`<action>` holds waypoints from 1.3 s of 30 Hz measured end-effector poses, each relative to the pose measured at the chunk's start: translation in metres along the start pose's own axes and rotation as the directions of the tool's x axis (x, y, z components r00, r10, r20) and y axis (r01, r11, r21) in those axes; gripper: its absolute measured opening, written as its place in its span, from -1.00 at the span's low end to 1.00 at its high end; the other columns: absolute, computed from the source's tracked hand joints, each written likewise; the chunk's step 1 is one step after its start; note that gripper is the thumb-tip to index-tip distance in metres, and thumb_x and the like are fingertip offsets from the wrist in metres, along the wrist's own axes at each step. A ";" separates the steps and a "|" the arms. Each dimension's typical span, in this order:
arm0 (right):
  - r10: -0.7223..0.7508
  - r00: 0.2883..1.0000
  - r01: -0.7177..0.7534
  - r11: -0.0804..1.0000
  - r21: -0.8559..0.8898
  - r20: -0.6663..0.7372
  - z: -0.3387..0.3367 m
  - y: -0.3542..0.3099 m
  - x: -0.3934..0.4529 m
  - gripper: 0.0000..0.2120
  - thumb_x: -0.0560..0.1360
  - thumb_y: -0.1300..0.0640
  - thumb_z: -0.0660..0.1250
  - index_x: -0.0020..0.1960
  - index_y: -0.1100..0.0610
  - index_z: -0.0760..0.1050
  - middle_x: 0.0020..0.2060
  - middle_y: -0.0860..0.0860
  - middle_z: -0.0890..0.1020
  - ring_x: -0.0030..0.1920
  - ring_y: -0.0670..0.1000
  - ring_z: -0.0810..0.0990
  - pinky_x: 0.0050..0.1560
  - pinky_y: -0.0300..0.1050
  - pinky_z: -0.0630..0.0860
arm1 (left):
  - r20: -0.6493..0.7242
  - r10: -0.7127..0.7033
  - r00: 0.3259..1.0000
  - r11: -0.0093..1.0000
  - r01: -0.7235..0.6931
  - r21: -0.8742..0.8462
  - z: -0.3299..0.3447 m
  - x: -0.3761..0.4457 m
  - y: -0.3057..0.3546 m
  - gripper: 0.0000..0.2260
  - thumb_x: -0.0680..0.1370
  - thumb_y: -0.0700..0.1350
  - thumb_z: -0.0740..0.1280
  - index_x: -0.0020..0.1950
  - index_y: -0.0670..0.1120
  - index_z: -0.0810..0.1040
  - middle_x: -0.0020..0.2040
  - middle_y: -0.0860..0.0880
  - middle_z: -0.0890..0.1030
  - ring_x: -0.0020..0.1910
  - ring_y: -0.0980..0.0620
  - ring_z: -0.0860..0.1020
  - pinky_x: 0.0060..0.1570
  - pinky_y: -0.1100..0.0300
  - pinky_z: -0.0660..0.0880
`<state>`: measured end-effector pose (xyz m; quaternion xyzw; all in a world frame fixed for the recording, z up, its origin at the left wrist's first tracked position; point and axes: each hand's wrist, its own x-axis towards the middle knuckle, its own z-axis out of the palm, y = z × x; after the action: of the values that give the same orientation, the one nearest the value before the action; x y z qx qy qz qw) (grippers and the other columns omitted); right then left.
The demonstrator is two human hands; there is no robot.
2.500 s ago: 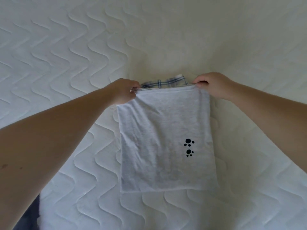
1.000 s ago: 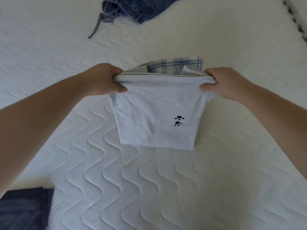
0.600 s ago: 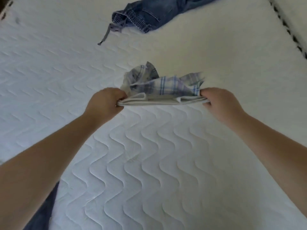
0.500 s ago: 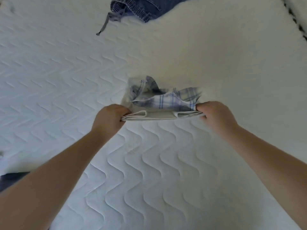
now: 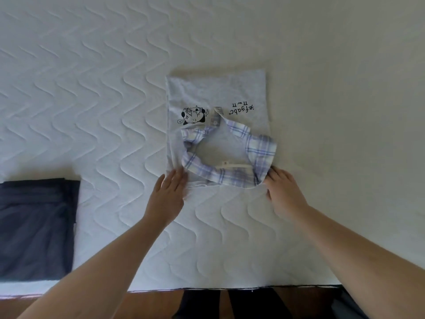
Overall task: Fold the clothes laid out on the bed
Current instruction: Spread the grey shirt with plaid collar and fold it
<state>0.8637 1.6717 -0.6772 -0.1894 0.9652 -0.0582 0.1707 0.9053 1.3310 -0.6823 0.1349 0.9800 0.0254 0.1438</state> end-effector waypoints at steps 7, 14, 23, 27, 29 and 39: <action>0.527 0.849 -0.398 0.597 0.696 0.033 -0.008 -0.008 -0.004 -0.74 0.60 0.18 0.19 0.25 0.13 0.51 0.10 0.00 0.61 0.05 -0.04 0.56 0.05 -0.24 0.41 | -0.130 -0.326 0.936 0.843 0.226 -0.487 -0.014 0.004 0.012 -0.67 0.61 -0.10 0.28 0.34 -0.19 0.49 0.31 -0.18 0.51 0.29 -0.19 0.48 0.26 -0.09 0.43; 0.620 0.768 -0.448 0.340 0.827 0.162 -0.024 -0.013 0.052 -0.67 0.58 -0.05 0.29 -0.23 0.14 0.33 -0.35 0.00 0.38 -0.34 0.00 0.34 -0.28 -0.07 0.25 | 0.132 -0.574 0.808 0.424 0.431 -0.797 -0.048 0.079 0.009 -0.47 0.55 0.23 0.29 0.43 -0.02 0.36 0.26 -0.01 0.52 0.18 0.01 0.52 0.16 0.07 0.47; 0.340 0.930 -0.298 0.480 0.825 0.139 -0.042 -0.039 0.082 -0.78 0.59 0.05 0.29 -0.23 0.01 0.50 -0.41 -0.14 0.51 -0.37 -0.16 0.44 -0.30 -0.25 0.34 | 0.211 -0.384 0.899 0.471 0.387 -0.793 -0.060 0.116 0.002 -0.85 0.46 -0.17 0.48 -0.05 0.02 0.57 -0.12 0.11 0.56 -0.19 0.13 0.52 -0.13 0.30 0.43; 0.340 0.933 -0.298 0.542 0.786 0.119 -0.035 -0.043 0.079 -0.82 0.62 0.05 0.23 -0.14 0.04 0.48 -0.28 -0.01 0.57 -0.23 -0.01 0.53 -0.19 -0.20 0.41 | -0.038 -0.091 0.995 0.861 0.059 -0.505 -0.054 0.104 0.014 -0.87 0.45 -0.27 0.40 -0.06 -0.08 0.55 0.22 -0.10 0.46 0.17 -0.07 0.43 0.21 0.01 0.43; 0.422 0.889 -0.340 0.355 0.871 0.175 -0.033 -0.044 0.080 -0.79 0.62 0.06 0.22 0.00 0.19 0.53 -0.09 0.19 0.64 -0.02 0.19 0.61 0.03 0.00 0.51 | -0.027 -0.015 1.000 0.905 0.002 -0.426 -0.046 0.099 0.021 -0.86 0.47 -0.23 0.36 0.02 -0.10 0.54 0.35 -0.12 0.40 0.32 -0.15 0.36 0.22 -0.11 0.40; 0.283 0.949 -0.282 0.568 0.774 0.138 -0.024 -0.054 0.077 -0.86 0.63 0.07 0.23 0.04 0.02 0.57 -0.15 -0.13 0.55 -0.14 -0.19 0.45 -0.06 -0.18 0.33 | 0.083 -0.124 0.989 0.754 0.149 -0.640 -0.039 0.101 0.028 -0.39 0.42 -0.08 0.51 0.41 -0.08 0.37 0.43 -0.11 0.31 0.41 -0.15 0.26 0.42 0.00 0.23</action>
<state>0.8073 1.5930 -0.6688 0.0608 0.8594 -0.4460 0.2424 0.8080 1.3848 -0.6708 0.0059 0.9161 0.3473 0.2001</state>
